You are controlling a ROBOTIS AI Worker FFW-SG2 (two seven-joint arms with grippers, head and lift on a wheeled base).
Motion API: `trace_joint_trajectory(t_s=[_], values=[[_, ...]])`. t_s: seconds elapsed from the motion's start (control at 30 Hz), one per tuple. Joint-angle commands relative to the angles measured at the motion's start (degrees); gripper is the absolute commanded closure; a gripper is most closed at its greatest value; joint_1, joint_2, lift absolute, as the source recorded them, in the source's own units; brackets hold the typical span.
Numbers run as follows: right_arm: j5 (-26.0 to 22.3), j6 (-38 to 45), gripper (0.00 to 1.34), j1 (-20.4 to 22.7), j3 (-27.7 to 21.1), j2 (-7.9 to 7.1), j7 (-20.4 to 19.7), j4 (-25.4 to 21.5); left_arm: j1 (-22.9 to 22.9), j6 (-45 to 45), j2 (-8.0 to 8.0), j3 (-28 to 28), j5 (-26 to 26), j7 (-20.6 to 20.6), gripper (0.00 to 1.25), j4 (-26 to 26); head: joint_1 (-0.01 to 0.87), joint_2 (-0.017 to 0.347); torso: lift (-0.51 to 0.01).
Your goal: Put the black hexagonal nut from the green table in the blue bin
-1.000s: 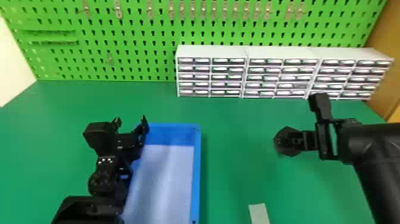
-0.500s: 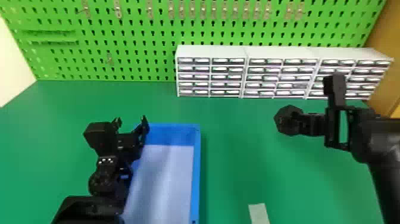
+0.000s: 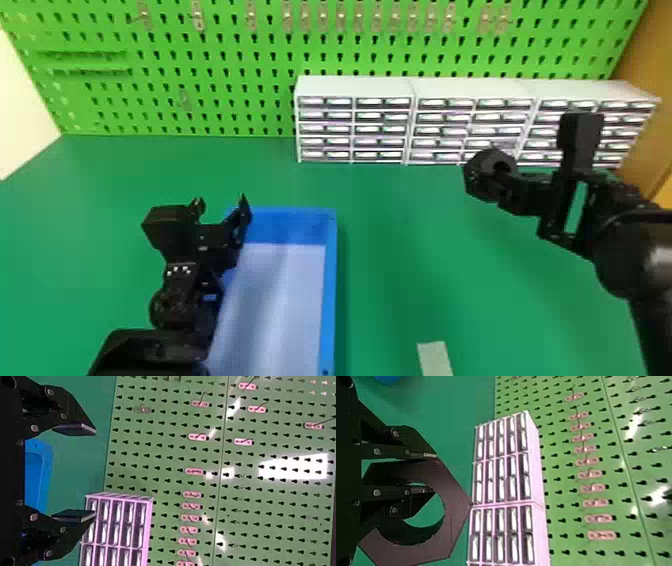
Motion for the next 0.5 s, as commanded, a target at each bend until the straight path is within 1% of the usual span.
trace_joint_trajectory(t_s=[0.0, 0.2, 0.27, 0.47], values=[[-0.3, -1.1, 1.02, 0.7, 0.0, -0.05, -0.6, -0.9, 0.0, 0.0, -0.15, 0.0, 0.0, 0.0, 0.51, 0.1, 0.657, 0.057, -0.095], [-0.9, -4.6, 1.02, 2.2, 1.0, 0.3, -3.6, -2.4, -0.1, 0.0, -0.15, 0.2, 0.0, 0.0, 0.51, 0.1, 0.657, 0.057, -0.095], [-1.8, -4.6, 1.02, 2.3, 1.6, 0.21, -3.7, -2.5, -0.1, 0.0, -0.15, 0.2, 0.0, 0.0, 0.51, 0.1, 0.657, 0.057, -0.095], [-4.7, -3.5, 1.02, 1.8, 5.7, -0.23, -3.7, -2.5, 0.0, 0.0, -0.15, 0.3, 0.0, 0.0, 0.51, 0.1, 0.657, 0.057, -0.095]])
